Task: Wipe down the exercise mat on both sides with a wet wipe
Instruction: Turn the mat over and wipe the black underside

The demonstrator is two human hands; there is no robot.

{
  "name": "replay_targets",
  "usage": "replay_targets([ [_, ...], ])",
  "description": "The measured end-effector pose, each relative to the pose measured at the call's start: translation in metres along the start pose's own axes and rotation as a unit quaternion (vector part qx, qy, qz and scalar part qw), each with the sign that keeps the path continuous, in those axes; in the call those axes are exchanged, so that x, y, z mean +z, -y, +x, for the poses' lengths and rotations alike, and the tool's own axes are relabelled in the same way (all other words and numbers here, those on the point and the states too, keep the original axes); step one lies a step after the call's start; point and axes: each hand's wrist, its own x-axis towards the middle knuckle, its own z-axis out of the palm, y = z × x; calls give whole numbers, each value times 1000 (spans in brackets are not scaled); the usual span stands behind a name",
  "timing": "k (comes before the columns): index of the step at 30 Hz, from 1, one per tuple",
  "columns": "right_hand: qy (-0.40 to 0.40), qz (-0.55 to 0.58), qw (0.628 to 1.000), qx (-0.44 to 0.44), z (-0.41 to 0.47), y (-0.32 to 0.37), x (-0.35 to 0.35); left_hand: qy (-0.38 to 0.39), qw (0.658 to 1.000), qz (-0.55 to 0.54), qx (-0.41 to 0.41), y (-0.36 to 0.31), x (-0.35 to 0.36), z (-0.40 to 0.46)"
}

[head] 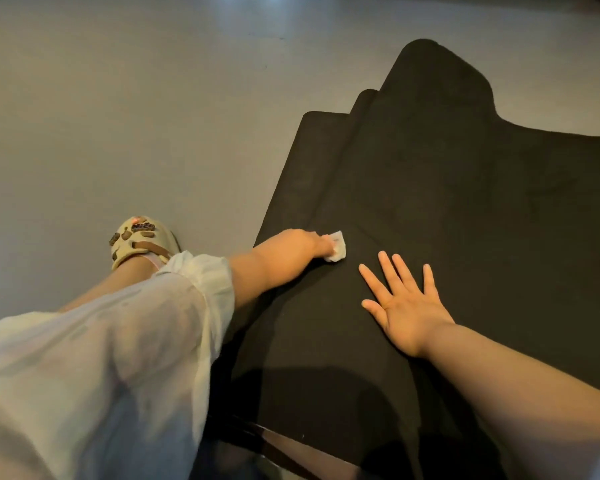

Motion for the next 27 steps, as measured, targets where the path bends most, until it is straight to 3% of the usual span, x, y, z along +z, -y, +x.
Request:
replay_targets([
  [6, 3, 3, 1000, 2, -1, 1, 0, 112, 991, 58, -42, 16, 1, -57],
  [8, 2, 8, 1000, 0, -1, 0, 1, 131, 986, 99, -22, 17, -12, -71],
  [10, 2, 12, 1000, -1, -1, 0, 0, 147, 988, 52, -16, 13, -37, -74],
  [12, 3, 10, 1000, -2, -1, 0, 0, 74, 996, 49, 13, 9, -59, -64],
  [15, 3, 9, 1000, 0, -1, 0, 0, -119, 991, 39, 41, 0, -71, -29],
  [18, 1, 5, 1000, 2, -1, 1, 0, -204, 977, -19, 50, -16, -55, 8],
  [22, -3, 3, 1000, 5, 1, -1, 2, -206, 977, -51, -29, -9, -20, 31],
  [27, 2, 7, 1000, 10, 2, 0, 2, -100, 994, -33, 9, 12, 1, -11],
])
